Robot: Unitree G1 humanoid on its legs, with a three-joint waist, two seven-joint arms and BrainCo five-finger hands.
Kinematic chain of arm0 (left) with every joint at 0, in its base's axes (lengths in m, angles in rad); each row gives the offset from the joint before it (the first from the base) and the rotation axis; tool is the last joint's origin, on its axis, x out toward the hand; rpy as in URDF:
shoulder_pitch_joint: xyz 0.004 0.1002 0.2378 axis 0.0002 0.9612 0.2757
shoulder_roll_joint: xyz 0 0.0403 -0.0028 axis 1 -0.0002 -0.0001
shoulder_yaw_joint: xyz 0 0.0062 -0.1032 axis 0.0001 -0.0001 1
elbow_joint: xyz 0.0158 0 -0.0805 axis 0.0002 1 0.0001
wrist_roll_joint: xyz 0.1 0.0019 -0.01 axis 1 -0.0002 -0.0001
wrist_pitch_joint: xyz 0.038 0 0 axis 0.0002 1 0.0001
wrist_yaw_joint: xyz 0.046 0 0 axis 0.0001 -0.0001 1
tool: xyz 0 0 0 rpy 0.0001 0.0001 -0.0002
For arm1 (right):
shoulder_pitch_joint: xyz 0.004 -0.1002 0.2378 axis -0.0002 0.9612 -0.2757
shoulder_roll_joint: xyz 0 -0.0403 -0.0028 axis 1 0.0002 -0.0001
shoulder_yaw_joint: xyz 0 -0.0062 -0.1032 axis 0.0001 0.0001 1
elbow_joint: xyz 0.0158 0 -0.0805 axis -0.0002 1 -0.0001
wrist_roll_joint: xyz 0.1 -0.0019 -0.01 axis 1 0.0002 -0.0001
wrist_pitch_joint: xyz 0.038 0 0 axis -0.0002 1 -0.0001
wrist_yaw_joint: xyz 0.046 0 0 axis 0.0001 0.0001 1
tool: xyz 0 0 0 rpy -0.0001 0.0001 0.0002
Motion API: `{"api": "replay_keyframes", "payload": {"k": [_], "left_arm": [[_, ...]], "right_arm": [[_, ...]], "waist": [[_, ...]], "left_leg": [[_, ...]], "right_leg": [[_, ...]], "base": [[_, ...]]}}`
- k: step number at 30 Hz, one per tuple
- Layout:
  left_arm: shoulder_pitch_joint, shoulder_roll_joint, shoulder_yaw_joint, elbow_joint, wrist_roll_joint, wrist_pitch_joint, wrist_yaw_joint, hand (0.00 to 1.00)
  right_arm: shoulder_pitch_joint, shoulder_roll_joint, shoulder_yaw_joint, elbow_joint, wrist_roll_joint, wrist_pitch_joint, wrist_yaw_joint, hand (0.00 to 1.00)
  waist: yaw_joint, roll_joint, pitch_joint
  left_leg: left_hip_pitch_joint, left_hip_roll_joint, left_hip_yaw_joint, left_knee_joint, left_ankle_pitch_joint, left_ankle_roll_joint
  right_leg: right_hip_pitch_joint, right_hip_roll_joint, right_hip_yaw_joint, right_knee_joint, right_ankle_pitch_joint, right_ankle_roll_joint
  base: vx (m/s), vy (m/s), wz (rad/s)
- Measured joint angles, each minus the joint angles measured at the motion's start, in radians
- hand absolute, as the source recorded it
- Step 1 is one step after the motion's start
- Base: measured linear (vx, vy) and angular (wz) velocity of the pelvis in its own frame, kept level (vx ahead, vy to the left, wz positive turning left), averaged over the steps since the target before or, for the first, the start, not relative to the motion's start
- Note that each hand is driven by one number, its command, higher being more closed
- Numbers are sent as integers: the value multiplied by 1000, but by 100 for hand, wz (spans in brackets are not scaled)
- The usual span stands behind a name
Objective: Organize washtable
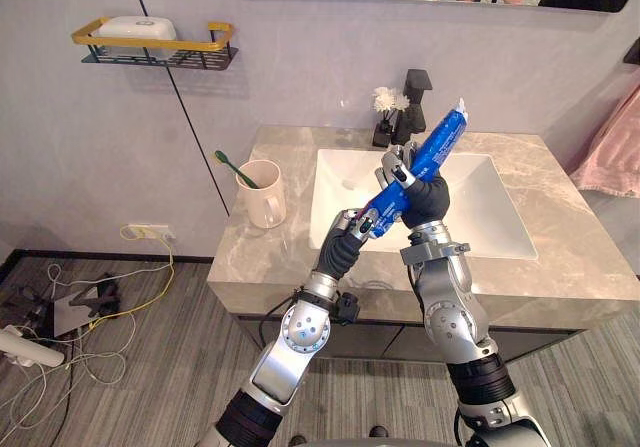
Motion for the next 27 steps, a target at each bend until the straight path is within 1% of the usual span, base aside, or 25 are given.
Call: {"api": "replay_keyframes", "payload": {"k": [3, 6, 10, 14, 19, 21, 22, 24, 26, 27], "left_arm": [[0, 1, 9, -35, 1, 1, 0, 0], [-3, 2, 24, -110, 3, -4, 4, 0], [-12, 14, 82, -177, 6, -30, 7, 0], [-12, 38, 145, -227, 40, -31, 16, 0], [5, 53, 302, -328, 45, -38, 53, 0], [43, 53, 398, -362, 45, -48, 76, 0], [55, 52, 422, -367, 44, -53, 79, 0], [109, 48, 523, -372, 41, -58, 98, 0], [145, 39, 589, -372, 38, -58, 105, 0], [174, 34, 642, -371, 33, -58, 119, 0]], "right_arm": [[-14, -1, -23, 1, -3, -2, 0, 100], [-19, -9, -47, 17, -10, -2, -1, 100], [-19, -16, -69, 44, -11, -2, -2, 100], [-19, -29, -75, 44, -16, -1, 0, 100], [-19, -30, -122, 43, -30, -1, 1, 100], [-19, -31, -154, 36, -31, -1, 1, 100], [-18, -32, -163, 33, -33, -1, 1, 100], [-15, -34, -196, 30, -42, -2, 1, 100], [-7, -35, -215, 28, -46, -2, 1, 100], [6, -36, -228, 24, -50, -2, 0, 100]], "waist": [[0, 0, 0], [0, 0, 0], [-1, 1, 2], [0, 0, 9], [2, 3, 18], [2, 6, 20], [2, 7, 21], [3, 9, 22], [6, 9, 22], [8, 9, 23]], "left_leg": [[0, 0, -2, 0, 0, 0], [2, 0, -4, 0, 0, 0], [9, -1, -7, 0, 0, 0], [14, -1, -12, -1, 0, 0], [14, -1, -12, -1, 0, 0], [14, -1, -13, -1, 0, 0], [14, -1, -13, -1, 0, 0], [14, -1, -16, -2, 0, 0], [14, -1, -16, -3, 0, 0], [14, -2, -17, -3, 0, 0]], "right_leg": [[1, 0, -1, 0, 0, 0], [3, -1, -3, 0, 0, 0], [12, -1, -6, 0, -1, 1], [19, -1, -12, 0, -2, 2], [19, -2, -14, 0, -2, 2], [19, -2, -13, 0, -3, 3], [19, -2, -14, 0, -3, 3], [20, -2, -17, 0, -4, 4], [21, -2, -19, 0, -4, 4], [22, -3, -22, 0, -5, 5]], "base": [[0, 0, 0], [0, 0, 0], [-32, 1, 2], [-40, -2, 4], [-13, 0, 1], [0, 0, 0], [0, 0, 0], [-6, -1, 4], [-16, -1, 5], [-25, -1, 5]]}}
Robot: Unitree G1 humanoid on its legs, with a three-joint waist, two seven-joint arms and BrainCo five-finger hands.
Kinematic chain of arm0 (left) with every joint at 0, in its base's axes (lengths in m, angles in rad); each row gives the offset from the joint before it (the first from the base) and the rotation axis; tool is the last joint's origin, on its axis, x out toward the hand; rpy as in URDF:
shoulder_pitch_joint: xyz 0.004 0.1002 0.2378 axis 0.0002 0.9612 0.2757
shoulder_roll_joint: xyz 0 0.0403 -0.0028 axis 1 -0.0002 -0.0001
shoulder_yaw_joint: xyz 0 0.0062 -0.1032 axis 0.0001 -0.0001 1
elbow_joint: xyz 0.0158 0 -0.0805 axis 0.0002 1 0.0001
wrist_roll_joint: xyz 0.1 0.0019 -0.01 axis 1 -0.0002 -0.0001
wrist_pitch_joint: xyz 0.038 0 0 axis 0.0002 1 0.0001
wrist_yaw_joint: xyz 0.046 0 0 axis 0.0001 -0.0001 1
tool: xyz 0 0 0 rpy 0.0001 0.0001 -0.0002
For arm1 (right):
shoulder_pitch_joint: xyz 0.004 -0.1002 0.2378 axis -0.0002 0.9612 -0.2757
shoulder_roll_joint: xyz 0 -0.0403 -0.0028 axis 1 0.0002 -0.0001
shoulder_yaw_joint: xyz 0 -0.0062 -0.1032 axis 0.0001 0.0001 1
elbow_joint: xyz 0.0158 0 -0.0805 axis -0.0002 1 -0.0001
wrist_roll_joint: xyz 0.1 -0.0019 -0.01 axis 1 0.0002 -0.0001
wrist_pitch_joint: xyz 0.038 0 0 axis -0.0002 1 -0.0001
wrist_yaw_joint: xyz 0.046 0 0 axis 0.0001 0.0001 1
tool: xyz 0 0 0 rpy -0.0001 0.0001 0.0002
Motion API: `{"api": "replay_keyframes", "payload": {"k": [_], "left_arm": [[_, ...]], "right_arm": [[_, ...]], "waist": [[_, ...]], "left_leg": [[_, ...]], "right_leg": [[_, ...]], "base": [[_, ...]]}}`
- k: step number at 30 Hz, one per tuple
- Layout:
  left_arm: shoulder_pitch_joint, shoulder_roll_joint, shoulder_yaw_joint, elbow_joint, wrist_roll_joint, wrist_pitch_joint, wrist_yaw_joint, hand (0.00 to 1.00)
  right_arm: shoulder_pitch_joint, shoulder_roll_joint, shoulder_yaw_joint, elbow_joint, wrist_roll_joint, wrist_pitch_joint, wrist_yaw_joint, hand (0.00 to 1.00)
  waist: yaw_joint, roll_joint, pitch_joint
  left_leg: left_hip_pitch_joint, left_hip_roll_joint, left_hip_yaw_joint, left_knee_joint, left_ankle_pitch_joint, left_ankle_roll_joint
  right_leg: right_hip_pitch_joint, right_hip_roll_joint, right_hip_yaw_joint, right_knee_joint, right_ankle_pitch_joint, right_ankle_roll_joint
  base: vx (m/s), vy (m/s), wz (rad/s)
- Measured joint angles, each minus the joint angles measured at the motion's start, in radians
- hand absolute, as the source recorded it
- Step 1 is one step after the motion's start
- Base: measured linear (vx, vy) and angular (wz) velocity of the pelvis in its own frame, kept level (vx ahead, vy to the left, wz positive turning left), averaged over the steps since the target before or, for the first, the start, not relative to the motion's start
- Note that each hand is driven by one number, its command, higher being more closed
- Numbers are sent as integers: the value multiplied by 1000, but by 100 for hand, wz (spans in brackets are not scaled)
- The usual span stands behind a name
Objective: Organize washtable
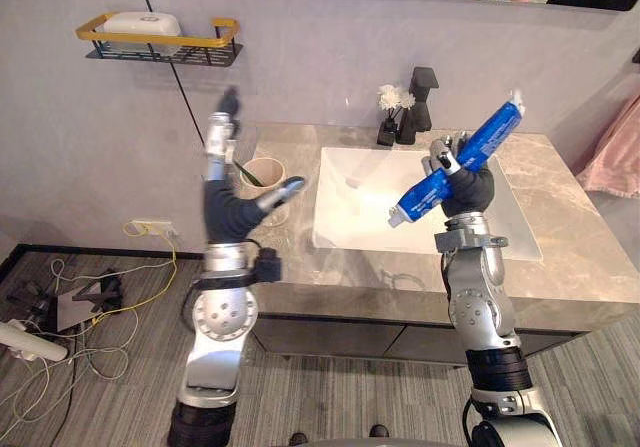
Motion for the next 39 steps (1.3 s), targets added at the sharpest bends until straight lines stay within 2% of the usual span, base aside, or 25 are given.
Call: {"api": "replay_keyframes", "payload": {"k": [3, 6, 10, 14, 23, 26, 33, 39], "left_arm": [[52, -23, 122, 30, -45, -1, 21, 0], [114, -44, 217, 145, -125, -1, 20, 0], [166, -68, 248, 318, -197, 3, 14, 0], [192, -81, 248, 462, -210, 14, -27, 0], [197, -92, 193, 899, -207, 70, -126, 0], [207, -91, 171, 974, -206, 72, -138, 0], [210, -71, 45, 1126, -190, 79, -178, 0], [213, -62, -9, 1179, -189, 79, -202, 0]], "right_arm": [[27, 0, -45, -2, -1, 0, -2, 100], [37, 0, -68, -2, 0, 0, -2, 100], [44, 0, -79, -2, 0, 0, -3, 100], [48, 0, -93, -2, 1, 0, -3, 100], [48, -14, -95, -2, 3, -2, -3, 100], [48, -14, -91, -2, 3, -6, -3, 100], [48, -42, -62, -2, 1, -29, -5, 100], [36, -44, -45, -2, -36, -34, -10, 100]], "waist": [[21, 1, 1], [23, 3, 2], [27, 3, 2], [30, 3, 2], [47, 4, 2], [49, 4, 2], [59, 4, 2], [76, 3, 3]], "left_leg": [[0, 0, -2, -1, 0, 0], [2, -1, -12, -12, 1, -2], [3, -2, -18, -20, 3, -4], [1, -1, -20, -20, 3, -4], [-2, -2, -26, -20, 2, -4], [-3, -1, -26, -18, 2, -4], [-7, 4, -27, -10, 2, -4], [-12, 10, -28, -4, 0, -7]], "right_leg": [[1, -1, -3, 0, -1, 1], [3, -2, -11, 0, -3, 1], [3, -3, -17, 0, -7, 3], [3, -3, -23, 0, -13, 5], [2, -4, -31, 0, -19, 7], [2, -4, -32, 0, -19, 7], [2, 1, -31, 0, -19, 6], [1, 7, -32, 0, -21, 2]], "base": [[-37, -2, 4], [-35, -4, 9], [-22, -3, 5], [6, -5, 4], [-1, -1, 1], [-45, -4, 1], [-43, -10, 0], [-5, -2, 0]]}}
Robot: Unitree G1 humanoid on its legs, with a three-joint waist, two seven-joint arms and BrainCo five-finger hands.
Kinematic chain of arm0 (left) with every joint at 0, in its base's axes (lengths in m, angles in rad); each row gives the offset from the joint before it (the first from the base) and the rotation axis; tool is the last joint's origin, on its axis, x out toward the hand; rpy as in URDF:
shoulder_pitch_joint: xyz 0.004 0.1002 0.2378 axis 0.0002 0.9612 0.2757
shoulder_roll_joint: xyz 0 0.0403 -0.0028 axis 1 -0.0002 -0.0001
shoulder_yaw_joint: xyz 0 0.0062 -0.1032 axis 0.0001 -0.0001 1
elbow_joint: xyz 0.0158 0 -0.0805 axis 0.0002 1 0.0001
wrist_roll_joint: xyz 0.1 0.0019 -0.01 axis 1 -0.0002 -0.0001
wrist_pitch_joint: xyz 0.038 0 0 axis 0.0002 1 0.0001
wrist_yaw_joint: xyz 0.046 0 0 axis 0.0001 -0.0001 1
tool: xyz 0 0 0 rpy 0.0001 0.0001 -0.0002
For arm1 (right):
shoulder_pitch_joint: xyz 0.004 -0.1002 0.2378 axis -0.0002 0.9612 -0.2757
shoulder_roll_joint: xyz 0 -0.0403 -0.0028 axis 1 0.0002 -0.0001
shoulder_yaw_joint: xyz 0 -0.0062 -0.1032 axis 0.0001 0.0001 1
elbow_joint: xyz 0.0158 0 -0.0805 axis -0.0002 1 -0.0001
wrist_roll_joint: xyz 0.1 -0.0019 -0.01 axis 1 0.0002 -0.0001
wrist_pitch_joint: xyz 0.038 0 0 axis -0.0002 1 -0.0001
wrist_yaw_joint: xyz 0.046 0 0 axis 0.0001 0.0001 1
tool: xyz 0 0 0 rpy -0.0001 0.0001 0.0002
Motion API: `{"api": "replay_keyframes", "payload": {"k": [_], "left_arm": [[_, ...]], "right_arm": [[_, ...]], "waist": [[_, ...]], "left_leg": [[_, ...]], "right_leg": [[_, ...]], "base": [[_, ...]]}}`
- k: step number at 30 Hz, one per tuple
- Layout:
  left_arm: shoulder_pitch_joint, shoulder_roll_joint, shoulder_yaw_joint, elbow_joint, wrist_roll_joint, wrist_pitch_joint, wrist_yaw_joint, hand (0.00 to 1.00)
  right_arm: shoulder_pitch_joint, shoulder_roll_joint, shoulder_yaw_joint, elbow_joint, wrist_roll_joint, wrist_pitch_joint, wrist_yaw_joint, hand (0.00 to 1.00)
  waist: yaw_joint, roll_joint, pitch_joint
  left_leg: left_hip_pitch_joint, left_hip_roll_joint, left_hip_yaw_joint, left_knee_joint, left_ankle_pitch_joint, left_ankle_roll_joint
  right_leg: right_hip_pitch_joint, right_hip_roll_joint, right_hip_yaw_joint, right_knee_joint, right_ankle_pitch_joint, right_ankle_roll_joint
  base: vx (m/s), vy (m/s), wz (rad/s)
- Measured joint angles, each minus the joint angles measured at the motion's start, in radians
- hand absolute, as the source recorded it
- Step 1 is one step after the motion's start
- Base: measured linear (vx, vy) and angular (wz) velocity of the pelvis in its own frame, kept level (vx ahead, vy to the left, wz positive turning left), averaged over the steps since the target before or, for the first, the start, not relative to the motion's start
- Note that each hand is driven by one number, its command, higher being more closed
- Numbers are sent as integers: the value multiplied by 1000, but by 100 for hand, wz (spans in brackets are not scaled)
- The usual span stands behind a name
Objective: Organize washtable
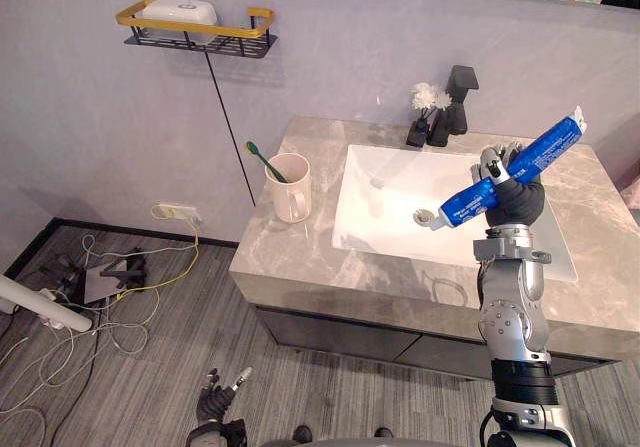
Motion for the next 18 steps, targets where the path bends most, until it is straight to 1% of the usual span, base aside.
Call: {"api": "replay_keyframes", "payload": {"k": [3, 7, 9, 13, 14, 15, 17, 18], "left_arm": [[3, 2, 0, 19, -2, 0, -1, 0], [-1, 16, -20, 26, -2, -3, -2, 0], [-3, 29, -44, 26, -2, -10, -3, 0], [-4, 39, -48, 28, -2, -13, -4, 0], [-3, 44, -51, 28, -2, -13, -5, 0], [-3, 52, -59, 28, -2, -14, -8, 0], [0, 68, -79, 28, -2, -14, -17, 0], [1, 71, -85, 28, -2, -13, -22, 0]], "right_arm": [[-41, -5, 12, 0, -33, -2, -18, 100], [-146, -40, 46, 0, -74, -3, -36, 100], [-225, -66, 66, 2, -88, -7, -41, 100], [-346, -91, 106, 30, -112, -8, -59, 100], [-373, -96, 115, 41, -116, -10, -59, 100], [-410, -107, 125, 71, -122, -12, -62, 100], [-468, -111, 146, 123, -124, -12, -74, 100], [-495, -110, 156, 150, -131, -11, -82, 100]], "waist": [[1, -2, 1], [6, -4, 2], [23, -6, 4], [36, -15, 9], [46, -19, 12], [54, -26, 16], [56, -32, 19], [63, -36, 22]], "left_leg": [[-4, 1, -2, 4, -1, -2], [-4, 4, -2, 5, -1, -2], [-4, 6, -2, 5, -1, -2], [-6, 6, -18, 6, -1, -2], [-6, 6, -20, 5, -1, -2], [-8, 6, -25, 5, -1, -2], [-12, 5, -30, 6, 0, -3], [-14, 5, -32, 6, 0, -3]], "right_leg": [[0, 1, -2, 0, 0, 0], [0, 4, -2, 0, 0, -1], [0, 6, -2, 0, 0, -1], [3, 6, -8, 0, -2, -3], [4, 7, -10, 0, -2, -4], [5, 7, -14, 0, -3, -5], [5, 6, -25, 0, -3, -5], [5, 6, -27, 0, -3, -5]], "base": [[0, 0, 0], [-9, -2, 0], [0, 0, 0], [-19, -6, 8], [-16, -7, 6], [-20, -6, 15], [-12, 0, 15], [-3, 4, 9]]}}
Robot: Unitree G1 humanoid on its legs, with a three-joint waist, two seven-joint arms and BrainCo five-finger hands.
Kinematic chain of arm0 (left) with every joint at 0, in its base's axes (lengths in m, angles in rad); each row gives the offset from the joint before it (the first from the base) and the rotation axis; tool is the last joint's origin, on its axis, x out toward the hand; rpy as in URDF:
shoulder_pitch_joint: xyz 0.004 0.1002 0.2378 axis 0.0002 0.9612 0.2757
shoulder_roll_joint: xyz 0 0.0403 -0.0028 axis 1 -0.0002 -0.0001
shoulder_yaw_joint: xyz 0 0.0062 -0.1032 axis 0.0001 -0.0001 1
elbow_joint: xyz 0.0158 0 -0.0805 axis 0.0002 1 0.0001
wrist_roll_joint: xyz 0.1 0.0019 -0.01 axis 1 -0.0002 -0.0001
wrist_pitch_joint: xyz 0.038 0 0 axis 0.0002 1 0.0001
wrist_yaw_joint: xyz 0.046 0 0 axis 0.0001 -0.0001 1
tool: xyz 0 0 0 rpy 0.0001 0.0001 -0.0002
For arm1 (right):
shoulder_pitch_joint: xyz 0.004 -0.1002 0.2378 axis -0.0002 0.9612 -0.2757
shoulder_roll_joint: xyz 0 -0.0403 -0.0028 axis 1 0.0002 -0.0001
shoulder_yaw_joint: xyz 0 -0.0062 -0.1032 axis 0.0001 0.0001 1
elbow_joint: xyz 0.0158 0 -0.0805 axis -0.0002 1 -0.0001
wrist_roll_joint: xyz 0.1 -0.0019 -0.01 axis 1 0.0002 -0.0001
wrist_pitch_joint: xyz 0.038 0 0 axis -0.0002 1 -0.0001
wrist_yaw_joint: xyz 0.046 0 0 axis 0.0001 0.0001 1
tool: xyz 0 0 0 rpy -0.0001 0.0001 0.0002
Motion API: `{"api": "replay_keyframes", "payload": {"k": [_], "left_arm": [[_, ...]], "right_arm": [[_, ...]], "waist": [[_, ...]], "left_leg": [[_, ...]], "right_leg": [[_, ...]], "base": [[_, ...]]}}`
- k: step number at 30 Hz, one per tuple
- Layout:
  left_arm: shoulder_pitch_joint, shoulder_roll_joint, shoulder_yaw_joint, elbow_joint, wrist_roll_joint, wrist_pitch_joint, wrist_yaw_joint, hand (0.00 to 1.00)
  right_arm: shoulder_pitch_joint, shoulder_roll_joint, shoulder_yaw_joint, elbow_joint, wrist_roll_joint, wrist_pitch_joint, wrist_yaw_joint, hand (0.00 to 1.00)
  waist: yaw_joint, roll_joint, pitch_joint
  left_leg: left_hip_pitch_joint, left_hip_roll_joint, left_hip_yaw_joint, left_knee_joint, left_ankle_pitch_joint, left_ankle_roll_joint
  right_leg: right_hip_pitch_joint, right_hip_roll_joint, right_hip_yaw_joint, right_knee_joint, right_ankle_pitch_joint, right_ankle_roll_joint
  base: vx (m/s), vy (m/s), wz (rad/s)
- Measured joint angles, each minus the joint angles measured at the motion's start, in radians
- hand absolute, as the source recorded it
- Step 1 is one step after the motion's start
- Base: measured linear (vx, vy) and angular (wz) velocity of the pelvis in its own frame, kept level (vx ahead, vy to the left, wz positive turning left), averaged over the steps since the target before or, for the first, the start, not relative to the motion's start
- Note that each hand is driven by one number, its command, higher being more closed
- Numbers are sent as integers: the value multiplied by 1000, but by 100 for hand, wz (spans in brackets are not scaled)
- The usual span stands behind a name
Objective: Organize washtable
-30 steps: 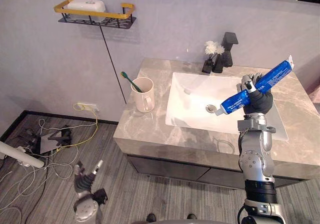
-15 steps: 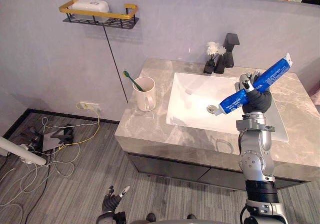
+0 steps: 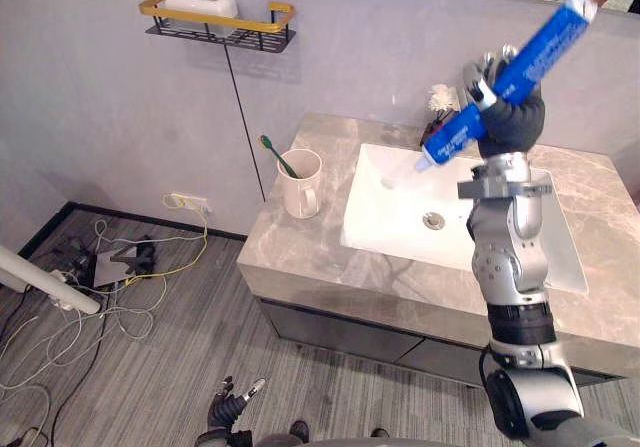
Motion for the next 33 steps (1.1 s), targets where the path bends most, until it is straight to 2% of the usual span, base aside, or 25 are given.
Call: {"api": "replay_keyframes", "payload": {"k": [1, 5, 7, 14, 19, 25, 33], "left_arm": [[0, 2, 0, 0, 0, 0, 0, 0], [1, 17, -7, 0, 0, 0, 0, 0], [1, 25, -30, 0, 0, -1, 0, 0], [1, 41, -42, 0, -1, -2, 0, 0], [1, 43, -49, 1, -1, -4, 3, 0], [1, 57, -71, 1, -1, -6, 7, 0], [2, 58, -77, 1, 0, -10, 8, 0]], "right_arm": [[-25, 0, 9, 24, -8, 0, -3, 100], [-106, 1, 41, 94, -34, 4, -36, 100], [-158, 2, 48, 143, -66, 6, -59, 100], [-266, 6, 83, 236, -129, 10, -90, 100], [-281, 6, 116, 299, -148, 23, -91, 100], [-283, 7, 131, 349, -180, 42, -91, 100], [-283, 8, 150, 411, -207, 52, -85, 100]], "waist": [[14, -3, 2], [28, -12, 10], [45, -13, 12], [52, -20, 36], [73, -19, 37], [76, -19, 65], [77, -15, 67]], "left_leg": [[-2, 0, -5, 0, 0, 0], [-11, -1, -18, 1, 0, 0], [-15, -1, -22, 1, 0, 0], [-44, -5, -53, 14, 0, 0], [-47, -6, -61, 15, 0, 0], [-52, -8, -64, 20, 0, 0], [-76, -14, -67, 34, -1, -1]], "right_leg": [[0, 0, -1, 0, 0, 0], [-4, 0, -9, 0, -1, 0], [-4, 0, -19, 0, -2, 0], [-13, -2, -50, 0, -3, 1], [-13, -3, -56, 0, -5, 0], [-13, -4, -58, 0, -10, 0], [-30, -8, -61, 0, -10, 0]], "base": [[-3, 3, 8], [0, 0, 10], [1, 1, 9], [-9, -2, 14], [-6, 3, 5], [-12, 1, 1], [1, 4, 1]]}}
